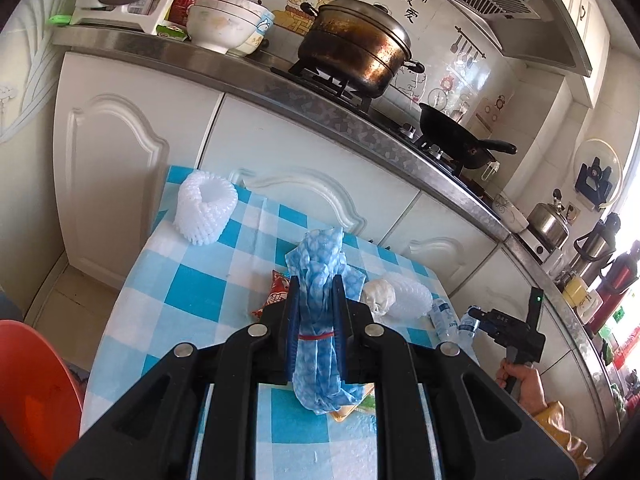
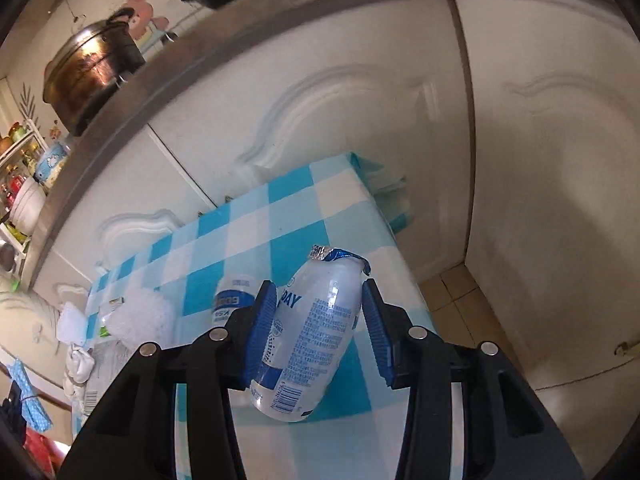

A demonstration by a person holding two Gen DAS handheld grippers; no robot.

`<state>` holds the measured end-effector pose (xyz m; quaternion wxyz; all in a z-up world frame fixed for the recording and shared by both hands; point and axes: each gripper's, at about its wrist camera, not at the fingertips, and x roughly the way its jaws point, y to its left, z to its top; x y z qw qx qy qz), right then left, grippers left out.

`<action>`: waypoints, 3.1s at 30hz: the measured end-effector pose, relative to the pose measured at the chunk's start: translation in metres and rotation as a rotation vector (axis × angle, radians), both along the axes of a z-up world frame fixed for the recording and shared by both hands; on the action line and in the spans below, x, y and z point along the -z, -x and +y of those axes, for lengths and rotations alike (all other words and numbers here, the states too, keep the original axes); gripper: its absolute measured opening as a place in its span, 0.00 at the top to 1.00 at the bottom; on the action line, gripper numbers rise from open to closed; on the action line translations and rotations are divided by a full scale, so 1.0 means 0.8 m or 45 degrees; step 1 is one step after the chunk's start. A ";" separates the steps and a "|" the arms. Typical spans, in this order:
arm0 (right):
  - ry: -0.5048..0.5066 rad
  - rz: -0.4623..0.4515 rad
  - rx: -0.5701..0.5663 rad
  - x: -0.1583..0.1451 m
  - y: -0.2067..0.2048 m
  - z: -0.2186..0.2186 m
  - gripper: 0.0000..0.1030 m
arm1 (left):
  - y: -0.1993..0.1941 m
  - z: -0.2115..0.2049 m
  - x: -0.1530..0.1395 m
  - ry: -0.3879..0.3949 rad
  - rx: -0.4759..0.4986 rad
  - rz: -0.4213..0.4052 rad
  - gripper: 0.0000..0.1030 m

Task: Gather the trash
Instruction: 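Lift the blue cloth bundle with the left gripper while the right gripper grasps the white bottle, then lift the white bottle with the right gripper while the left gripper holds the cloth bundle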

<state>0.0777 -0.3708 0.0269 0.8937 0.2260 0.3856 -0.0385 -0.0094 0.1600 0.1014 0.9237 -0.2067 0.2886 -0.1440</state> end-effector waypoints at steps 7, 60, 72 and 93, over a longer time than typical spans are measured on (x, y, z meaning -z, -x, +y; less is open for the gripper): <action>-0.016 0.044 -0.259 0.017 -0.026 0.059 0.57 | 0.001 0.005 0.009 -0.017 -0.022 0.024 0.84; -0.101 -0.062 -0.309 0.006 0.143 0.162 0.57 | 0.077 0.019 0.024 0.021 0.040 0.057 0.84; -0.139 -0.092 -0.156 0.001 0.199 0.106 0.57 | 0.099 0.011 0.023 0.013 0.068 0.052 0.84; -0.130 -0.083 -0.261 -0.010 0.238 0.168 0.57 | 0.143 0.041 0.019 0.036 0.033 0.031 0.84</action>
